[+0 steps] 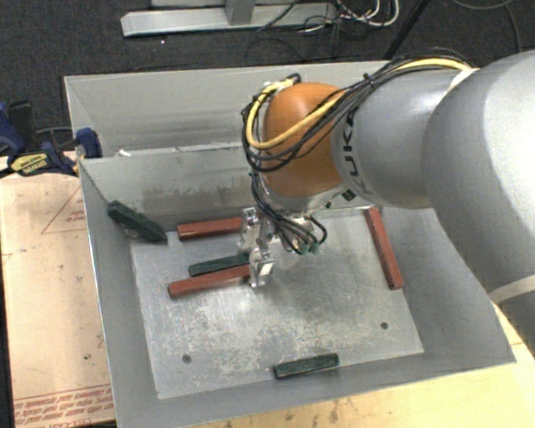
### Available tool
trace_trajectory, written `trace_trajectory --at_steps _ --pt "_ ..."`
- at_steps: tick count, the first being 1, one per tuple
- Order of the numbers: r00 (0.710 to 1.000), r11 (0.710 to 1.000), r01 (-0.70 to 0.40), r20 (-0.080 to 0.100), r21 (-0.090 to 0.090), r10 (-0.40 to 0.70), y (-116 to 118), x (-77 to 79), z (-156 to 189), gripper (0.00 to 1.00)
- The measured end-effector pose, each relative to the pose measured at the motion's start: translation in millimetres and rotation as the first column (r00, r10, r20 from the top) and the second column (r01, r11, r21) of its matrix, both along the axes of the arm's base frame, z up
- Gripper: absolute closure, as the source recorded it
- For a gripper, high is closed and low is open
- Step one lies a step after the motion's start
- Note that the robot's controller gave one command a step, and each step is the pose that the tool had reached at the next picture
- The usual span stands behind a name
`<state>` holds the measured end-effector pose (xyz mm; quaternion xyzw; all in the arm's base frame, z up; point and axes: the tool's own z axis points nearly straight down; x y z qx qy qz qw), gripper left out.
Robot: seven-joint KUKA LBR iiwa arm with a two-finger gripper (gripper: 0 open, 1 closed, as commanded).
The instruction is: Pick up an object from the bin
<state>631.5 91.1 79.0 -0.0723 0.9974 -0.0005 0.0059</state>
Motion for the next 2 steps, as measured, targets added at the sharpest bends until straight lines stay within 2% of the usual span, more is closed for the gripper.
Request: trace_trajectory --at_steps 1,2 --pt "1.0 1.0 0.0 0.0 0.0 0.0 0.0 0.0 0.0 1.0" --pt "0.994 0.994 0.111 -0.006 0.003 -0.111 3.1 -5.8 145.9 1.0"
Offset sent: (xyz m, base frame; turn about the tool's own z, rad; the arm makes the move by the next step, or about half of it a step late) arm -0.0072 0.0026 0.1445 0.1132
